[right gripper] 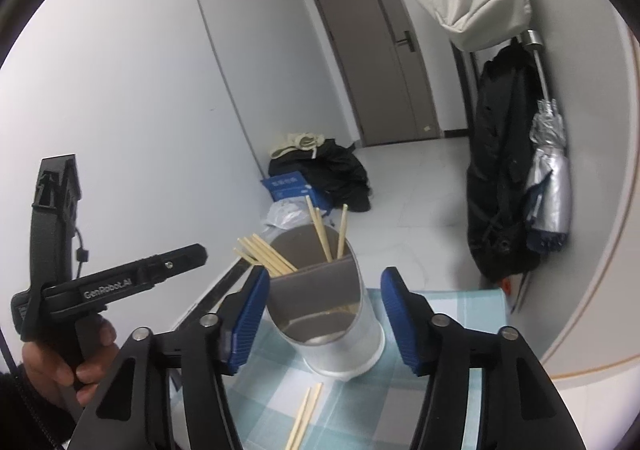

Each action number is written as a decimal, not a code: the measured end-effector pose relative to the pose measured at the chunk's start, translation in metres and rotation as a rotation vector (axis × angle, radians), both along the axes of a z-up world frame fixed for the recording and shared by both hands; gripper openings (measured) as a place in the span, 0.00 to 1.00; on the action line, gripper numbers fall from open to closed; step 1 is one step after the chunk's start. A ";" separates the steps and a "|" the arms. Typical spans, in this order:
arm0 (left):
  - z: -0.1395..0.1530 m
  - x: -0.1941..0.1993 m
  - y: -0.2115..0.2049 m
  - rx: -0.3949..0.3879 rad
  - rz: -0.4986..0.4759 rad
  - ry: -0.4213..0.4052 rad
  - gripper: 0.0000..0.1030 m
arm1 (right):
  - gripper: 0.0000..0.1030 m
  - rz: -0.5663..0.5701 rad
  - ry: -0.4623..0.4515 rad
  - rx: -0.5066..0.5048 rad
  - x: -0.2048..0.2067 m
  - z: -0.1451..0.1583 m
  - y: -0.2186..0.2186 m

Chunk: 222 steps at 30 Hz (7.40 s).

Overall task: Organize utensils
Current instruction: 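Lower both open tools from the holder down to the last chopsticks, then close the right tool on a chopstick while the left tool approaches another, then close the left tool on the last chopstick, then lift both held chopsticks and carry them above the white holder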

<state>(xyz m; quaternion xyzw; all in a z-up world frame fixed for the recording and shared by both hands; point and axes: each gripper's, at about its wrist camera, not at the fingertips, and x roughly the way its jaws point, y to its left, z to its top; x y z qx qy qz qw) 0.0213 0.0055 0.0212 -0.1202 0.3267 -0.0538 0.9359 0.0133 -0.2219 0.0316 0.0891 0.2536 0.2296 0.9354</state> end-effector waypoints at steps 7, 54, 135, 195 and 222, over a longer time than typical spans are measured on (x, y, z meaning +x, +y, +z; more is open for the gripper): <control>-0.017 -0.017 0.008 0.014 0.077 0.003 0.78 | 0.75 -0.056 0.020 0.020 -0.021 -0.011 -0.003; -0.111 -0.014 0.078 -0.139 0.199 0.162 0.83 | 0.31 0.059 0.389 -0.465 0.035 -0.183 0.118; -0.159 0.023 -0.039 0.218 -0.026 0.590 0.57 | 0.05 -0.103 0.438 0.456 0.017 -0.152 -0.095; -0.022 -0.033 -0.036 0.011 -0.192 0.106 0.00 | 0.05 0.002 0.075 0.080 -0.034 -0.059 0.000; 0.084 0.004 -0.028 -0.039 -0.217 -0.016 0.00 | 0.05 0.022 -0.126 0.095 0.002 0.062 -0.010</control>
